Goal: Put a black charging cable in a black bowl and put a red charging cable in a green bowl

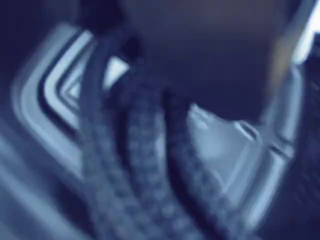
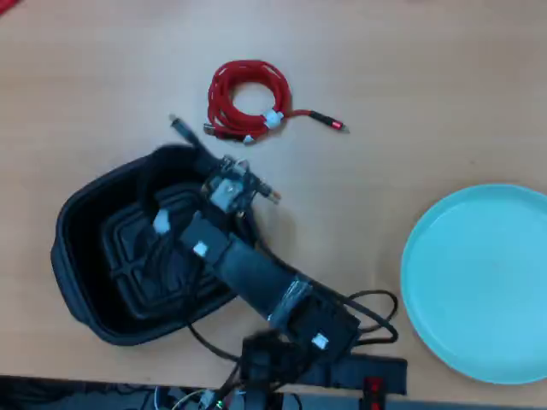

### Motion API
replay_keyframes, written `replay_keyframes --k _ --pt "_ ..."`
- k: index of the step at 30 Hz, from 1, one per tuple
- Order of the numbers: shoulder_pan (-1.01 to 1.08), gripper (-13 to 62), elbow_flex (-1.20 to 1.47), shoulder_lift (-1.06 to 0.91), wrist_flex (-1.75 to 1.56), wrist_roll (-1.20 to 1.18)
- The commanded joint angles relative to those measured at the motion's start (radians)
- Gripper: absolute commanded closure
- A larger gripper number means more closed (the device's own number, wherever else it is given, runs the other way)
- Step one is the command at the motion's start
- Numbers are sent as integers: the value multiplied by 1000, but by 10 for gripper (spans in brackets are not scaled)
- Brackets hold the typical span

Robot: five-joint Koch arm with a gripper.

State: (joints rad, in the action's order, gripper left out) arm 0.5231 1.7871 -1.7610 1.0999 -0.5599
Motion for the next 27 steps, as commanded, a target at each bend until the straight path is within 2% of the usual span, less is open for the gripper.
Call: replay_keyframes --k 1,11,14,16,20,22,24,27 --pt "-58 564 -5 -15 -225 15" --pt "-66 566 17 -15 -144 25" --pt "-72 544 -34 -8 -144 143" --pt "-72 447 -32 -6 -141 193" --pt "-87 171 -38 -8 -132 189" --pt "-112 75 -48 -11 -120 187" --pt "-138 39 -63 -17 -87 187" --pt "-146 39 -74 -31 -29 166"
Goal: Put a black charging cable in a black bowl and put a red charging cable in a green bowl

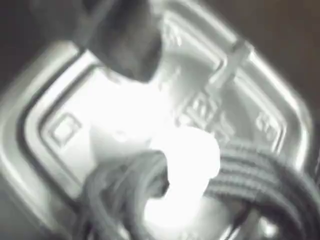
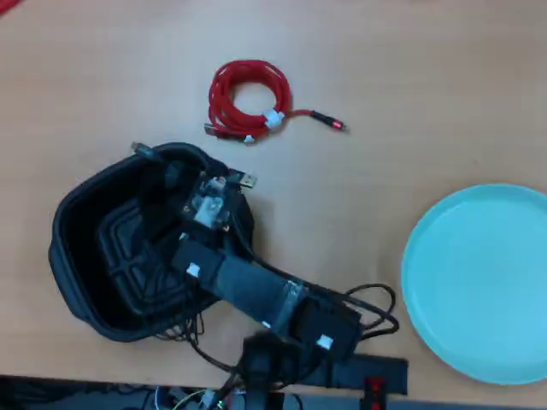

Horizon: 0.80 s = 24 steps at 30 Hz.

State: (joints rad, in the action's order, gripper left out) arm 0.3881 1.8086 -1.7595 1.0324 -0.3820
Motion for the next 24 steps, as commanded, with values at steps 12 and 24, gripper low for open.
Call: replay_keyframes --k 12,24 --pt "354 41 -376 -84 255 92" --pt "643 46 -538 152 308 98"
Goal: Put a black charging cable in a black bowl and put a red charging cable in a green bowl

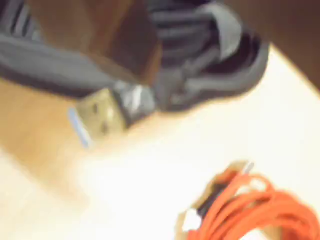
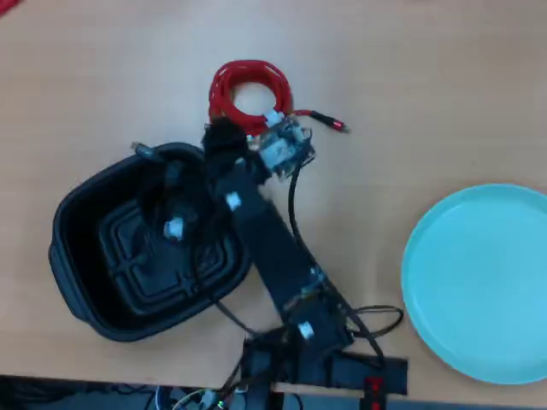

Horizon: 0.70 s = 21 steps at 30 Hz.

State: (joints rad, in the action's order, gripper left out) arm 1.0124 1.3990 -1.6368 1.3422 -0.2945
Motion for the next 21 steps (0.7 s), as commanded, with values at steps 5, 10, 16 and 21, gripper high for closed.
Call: replay_keyframes --k 5,10,16,21 --pt "58 36 -229 186 3 66" --pt "63 35 -331 278 32 97" --pt "37 35 -305 405 31 114" --pt "20 36 -313 482 17 133"
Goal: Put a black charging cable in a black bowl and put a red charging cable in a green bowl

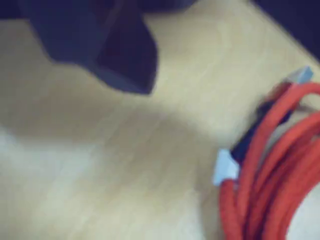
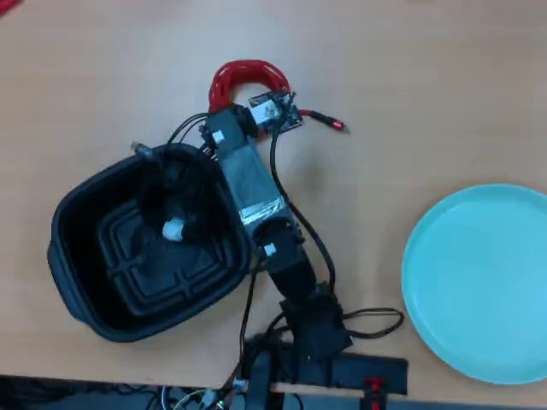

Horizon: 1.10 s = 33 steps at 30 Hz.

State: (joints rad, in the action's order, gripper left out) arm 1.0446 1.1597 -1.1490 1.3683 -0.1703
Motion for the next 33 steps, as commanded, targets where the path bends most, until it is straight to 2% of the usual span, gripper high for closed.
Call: replay_keyframes --k 1,14,28,33 --pt "-11 36 -72 0 -11 8" --pt "3 45 -94 126 -11 -97" --pt "37 47 -331 144 72 -140" --pt "58 48 -370 278 71 -238"
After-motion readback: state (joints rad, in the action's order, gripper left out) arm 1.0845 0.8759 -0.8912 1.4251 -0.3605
